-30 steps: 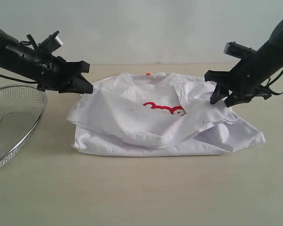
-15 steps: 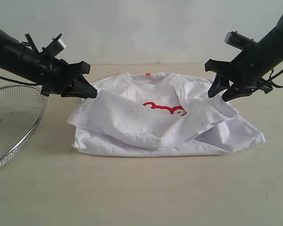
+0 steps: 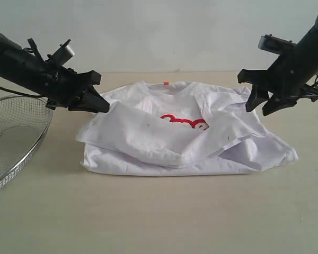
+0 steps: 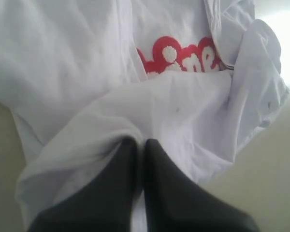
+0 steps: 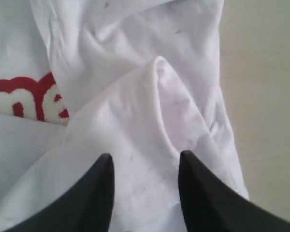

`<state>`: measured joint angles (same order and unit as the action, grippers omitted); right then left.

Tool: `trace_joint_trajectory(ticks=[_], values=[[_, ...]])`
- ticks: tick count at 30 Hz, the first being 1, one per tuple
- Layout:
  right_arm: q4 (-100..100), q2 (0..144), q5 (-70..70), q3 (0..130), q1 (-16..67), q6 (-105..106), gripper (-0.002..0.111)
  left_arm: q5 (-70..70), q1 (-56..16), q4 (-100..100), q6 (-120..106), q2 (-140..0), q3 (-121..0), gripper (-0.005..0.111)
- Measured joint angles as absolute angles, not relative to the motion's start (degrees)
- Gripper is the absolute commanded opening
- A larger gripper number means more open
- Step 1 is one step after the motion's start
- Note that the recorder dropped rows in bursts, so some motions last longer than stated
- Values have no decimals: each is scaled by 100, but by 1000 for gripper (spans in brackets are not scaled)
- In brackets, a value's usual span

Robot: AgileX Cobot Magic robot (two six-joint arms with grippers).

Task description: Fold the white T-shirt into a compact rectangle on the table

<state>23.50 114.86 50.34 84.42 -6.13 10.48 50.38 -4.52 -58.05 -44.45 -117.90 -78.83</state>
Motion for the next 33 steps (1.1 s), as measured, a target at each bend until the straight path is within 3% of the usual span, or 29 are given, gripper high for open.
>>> trace_joint_trajectory(ticks=[23,25,31,33], values=[[2626,11962,4851,8442,-613,1585,37,5133,-441,-5805,-4367,-11790,-7883,5],[2626,11962,4921,8442,-613,1595,31,5133,-441,-5805,-4367,-11790,-7883,5],[2626,11962,5097,8442,-613,1590,-1,5133,-441,-5805,-4367,-11790,-7883,5],[2626,11962,5110,8442,-613,1582,0,5143,-441,-5805,-4367,-11790,-7883,5]])
